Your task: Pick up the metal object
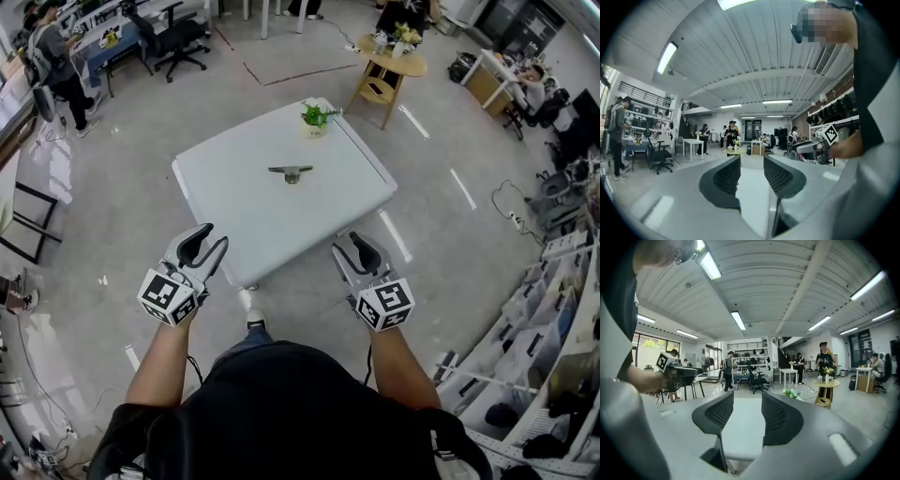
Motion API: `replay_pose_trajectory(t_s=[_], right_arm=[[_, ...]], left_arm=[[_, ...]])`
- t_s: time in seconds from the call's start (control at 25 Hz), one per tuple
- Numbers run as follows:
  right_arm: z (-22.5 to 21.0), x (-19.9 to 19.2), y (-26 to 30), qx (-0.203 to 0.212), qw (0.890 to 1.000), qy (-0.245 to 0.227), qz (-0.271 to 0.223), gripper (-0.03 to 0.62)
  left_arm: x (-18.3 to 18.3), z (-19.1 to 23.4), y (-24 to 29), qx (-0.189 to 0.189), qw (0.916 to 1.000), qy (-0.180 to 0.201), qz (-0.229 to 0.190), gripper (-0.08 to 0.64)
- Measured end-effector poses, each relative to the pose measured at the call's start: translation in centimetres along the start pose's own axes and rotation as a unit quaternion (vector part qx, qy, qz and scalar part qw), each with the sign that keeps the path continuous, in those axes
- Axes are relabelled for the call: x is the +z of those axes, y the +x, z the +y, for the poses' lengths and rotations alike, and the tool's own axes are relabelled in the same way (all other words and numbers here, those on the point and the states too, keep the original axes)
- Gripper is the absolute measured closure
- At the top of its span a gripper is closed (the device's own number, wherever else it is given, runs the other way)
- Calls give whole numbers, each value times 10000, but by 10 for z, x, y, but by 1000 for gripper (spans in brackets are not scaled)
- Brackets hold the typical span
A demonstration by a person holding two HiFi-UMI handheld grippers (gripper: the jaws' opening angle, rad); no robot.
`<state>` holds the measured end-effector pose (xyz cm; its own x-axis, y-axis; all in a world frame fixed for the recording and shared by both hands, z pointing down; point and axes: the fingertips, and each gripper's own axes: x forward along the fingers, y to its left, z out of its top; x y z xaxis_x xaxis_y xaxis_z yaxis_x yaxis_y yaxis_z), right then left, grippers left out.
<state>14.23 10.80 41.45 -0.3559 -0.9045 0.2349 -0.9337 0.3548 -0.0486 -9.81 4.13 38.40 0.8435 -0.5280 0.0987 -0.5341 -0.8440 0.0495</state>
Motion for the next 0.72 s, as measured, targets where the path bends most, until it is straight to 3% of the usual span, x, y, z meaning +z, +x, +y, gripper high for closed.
replay_pose_trajectory(t_s=[0.72], right_arm=[[-2, 8, 84, -360, 9993, -27, 126, 374]], left_arm=[[-7, 84, 27, -482, 9987, -161, 94, 408]])
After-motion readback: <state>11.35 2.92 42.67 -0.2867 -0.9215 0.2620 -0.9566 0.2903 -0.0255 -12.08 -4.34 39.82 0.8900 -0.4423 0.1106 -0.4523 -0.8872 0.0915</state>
